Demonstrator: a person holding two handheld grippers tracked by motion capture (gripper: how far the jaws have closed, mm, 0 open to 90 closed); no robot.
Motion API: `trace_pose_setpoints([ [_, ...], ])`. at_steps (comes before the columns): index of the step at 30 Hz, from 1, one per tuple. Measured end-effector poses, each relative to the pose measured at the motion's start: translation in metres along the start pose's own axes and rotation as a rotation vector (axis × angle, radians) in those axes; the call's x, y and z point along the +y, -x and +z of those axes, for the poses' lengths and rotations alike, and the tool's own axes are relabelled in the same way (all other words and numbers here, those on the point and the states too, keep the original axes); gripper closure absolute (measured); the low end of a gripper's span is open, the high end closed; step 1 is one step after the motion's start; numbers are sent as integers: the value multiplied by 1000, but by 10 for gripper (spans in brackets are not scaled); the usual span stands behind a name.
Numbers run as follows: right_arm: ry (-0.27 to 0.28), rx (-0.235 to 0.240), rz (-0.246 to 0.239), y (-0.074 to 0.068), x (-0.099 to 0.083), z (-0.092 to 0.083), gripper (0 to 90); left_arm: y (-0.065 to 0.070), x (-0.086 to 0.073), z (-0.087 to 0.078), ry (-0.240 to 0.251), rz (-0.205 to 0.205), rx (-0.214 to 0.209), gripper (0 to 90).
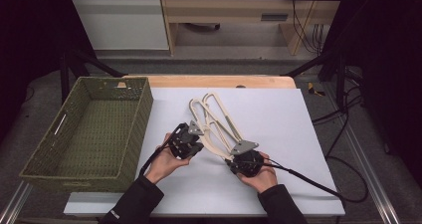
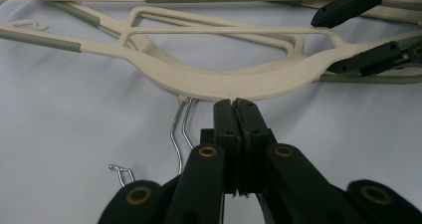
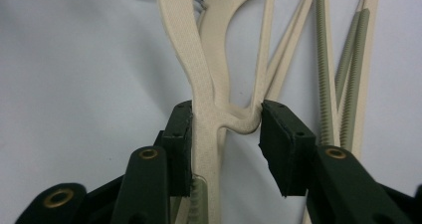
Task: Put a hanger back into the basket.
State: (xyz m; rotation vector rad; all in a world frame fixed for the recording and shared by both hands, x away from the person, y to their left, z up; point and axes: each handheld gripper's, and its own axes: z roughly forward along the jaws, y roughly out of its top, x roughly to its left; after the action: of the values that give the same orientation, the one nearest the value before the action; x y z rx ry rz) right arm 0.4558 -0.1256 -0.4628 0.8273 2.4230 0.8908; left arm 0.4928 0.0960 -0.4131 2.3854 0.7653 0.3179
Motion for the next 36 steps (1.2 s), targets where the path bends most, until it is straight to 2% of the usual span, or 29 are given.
trace_pose_setpoints([
  [8,3,-29,-43,-2,0,-2,624,0,1,-3,22,-10,-13,880],
  [13,12,-62,-73,-3,1,-7,673,-1,3,-9,107,-25,-32,873],
  [14,12,-62,-73,-3,1,-7,673,-2,3,-11,109,-19,-35,873],
  [16,10,-81,-89,-3,1,-9,695,-2,3,-12,148,-39,-53,859],
  [18,11,-88,-101,-2,1,-10,713,-3,3,-14,183,-43,-83,800],
  [19,16,-89,-103,-3,1,-11,723,-2,4,-15,213,-41,-82,755],
  [20,16,-89,-103,-3,1,-11,723,-1,4,-17,233,-44,-69,755],
  [22,21,-98,-111,-2,1,-13,747,0,5,-21,273,-46,-63,646],
  [23,21,-98,-111,-2,1,-13,747,0,5,-25,300,-44,-62,646],
  [24,26,-109,-116,-2,1,-14,760,1,6,-34,350,-47,-42,540],
  [25,32,-111,-136,0,1,-15,769,1,6,-34,350,-47,-42,485],
  [28,33,-142,-143,0,2,-18,795,1,7,-50,417,-46,-35,350],
  [29,33,-142,-143,0,2,-18,795,1,6,-56,435,-45,-33,350],
  [30,37,-142,-139,1,2,-19,802,1,6,-64,462,-48,-32,306],
  [31,48,-157,-155,4,2,-22,817,1,4,-70,481,-47,-21,251],
  [32,50,-160,-147,4,3,-23,825,0,2,-80,501,-42,12,227],
  [33,51,-168,-153,4,3,-24,836,0,2,-80,501,-42,12,207],
  [35,57,-176,-162,6,3,-26,840,-2,0,-89,506,-48,34,177],
  [36,58,-175,-168,8,3,-26,844,-4,-2,-93,510,-51,31,163],
])
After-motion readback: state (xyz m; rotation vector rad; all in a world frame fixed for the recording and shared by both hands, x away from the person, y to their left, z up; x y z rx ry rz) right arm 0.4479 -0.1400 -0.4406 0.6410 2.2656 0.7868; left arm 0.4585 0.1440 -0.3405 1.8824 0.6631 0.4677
